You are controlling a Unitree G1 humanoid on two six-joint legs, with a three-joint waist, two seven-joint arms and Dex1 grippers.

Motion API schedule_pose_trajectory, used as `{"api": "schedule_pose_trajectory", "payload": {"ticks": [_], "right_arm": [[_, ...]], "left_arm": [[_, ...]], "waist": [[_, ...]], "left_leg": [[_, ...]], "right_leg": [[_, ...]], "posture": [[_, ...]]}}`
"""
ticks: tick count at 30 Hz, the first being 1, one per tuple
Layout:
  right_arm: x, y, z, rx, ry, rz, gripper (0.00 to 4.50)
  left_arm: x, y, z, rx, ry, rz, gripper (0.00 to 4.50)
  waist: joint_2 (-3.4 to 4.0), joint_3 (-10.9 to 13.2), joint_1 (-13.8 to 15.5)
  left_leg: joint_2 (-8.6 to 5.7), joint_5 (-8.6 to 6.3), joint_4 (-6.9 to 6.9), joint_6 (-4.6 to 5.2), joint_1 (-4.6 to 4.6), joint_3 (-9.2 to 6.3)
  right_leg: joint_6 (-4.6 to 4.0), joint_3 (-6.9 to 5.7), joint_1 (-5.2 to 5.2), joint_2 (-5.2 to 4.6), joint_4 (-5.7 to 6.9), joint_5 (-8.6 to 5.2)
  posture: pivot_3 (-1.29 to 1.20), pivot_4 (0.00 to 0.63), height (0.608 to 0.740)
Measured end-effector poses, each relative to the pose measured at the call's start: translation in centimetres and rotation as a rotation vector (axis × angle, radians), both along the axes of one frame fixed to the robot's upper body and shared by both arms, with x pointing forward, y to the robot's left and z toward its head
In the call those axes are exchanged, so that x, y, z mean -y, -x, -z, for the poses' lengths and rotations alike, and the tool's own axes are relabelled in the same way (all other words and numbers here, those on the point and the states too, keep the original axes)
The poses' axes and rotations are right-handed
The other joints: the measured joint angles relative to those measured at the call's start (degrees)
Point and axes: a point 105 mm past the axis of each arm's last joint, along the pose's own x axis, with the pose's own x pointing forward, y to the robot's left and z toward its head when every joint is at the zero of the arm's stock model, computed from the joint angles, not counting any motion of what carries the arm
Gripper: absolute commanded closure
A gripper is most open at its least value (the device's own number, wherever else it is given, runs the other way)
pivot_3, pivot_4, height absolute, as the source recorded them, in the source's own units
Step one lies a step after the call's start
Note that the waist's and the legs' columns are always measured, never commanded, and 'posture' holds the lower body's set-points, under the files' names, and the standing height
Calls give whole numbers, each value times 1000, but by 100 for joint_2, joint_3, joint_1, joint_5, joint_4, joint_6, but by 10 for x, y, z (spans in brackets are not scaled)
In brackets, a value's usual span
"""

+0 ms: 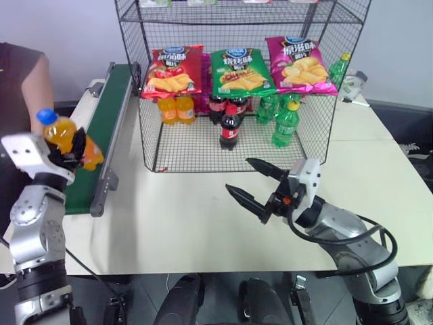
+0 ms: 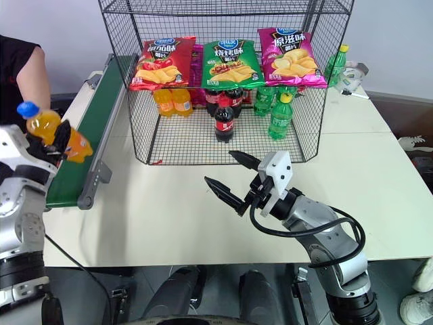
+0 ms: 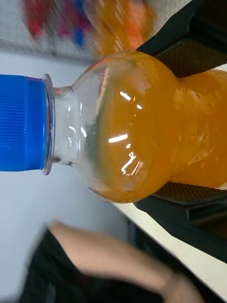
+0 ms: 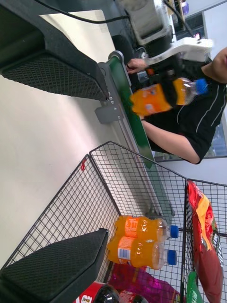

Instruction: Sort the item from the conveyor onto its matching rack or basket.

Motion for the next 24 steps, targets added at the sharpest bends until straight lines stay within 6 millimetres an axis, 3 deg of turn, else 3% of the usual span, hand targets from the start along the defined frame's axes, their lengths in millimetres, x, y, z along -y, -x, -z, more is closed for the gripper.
{"api": "schedule_pose_trajectory", "payload": {"ticks": [3, 5, 10, 13, 18, 24], "right_arm": [[1, 0, 0, -1, 0, 1, 0], [1, 1, 1, -1, -1, -1, 0], [4, 2, 6, -18, -1, 11, 0], [10, -1, 6, -15, -1, 63, 0], [17, -4, 7, -15, 3, 112, 0], [18, -7, 3, -3, 2, 130, 0]], "left_arm": [[42, 1, -18, 22, -34, 206, 2060], [74, 1, -16, -11, -36, 352, 2060], [108, -7, 0, -90, -36, 455, 2060], [130, -37, 19, -121, -53, 400, 2060], [140, -73, 64, -218, -26, 298, 2060], [158, -102, 60, -156, -9, 278, 2060]], "waist": [[3, -1, -4], [3, -1, -11], [5, 0, -40], [6, -2, 45], [-1, -1, 3], [-3, 0, 1]], "left_leg": [[0, 0, -2, 0, 1, 1], [0, 0, -2, 0, 1, 1], [2, 1, -8, 0, 0, 1], [-5, 2, 3, 1, 3, -2], [-7, 2, 1, 2, -4, 0], [-7, 3, 5, 1, -6, 0]], "right_leg": [[0, 1, 2, 0, 0, 0], [0, 1, 11, 1, 0, 0], [0, 3, 13, 4, 3, 0], [1, -8, 25, 3, 1, 0], [3, -8, 19, 2, 0, 1], [5, -12, 18, 3, 6, 2]], "posture": [[0, 150, 740], [0, 150, 740], [0, 150, 740], [0, 150, 740], [0, 150, 740], [0, 150, 740]]}}
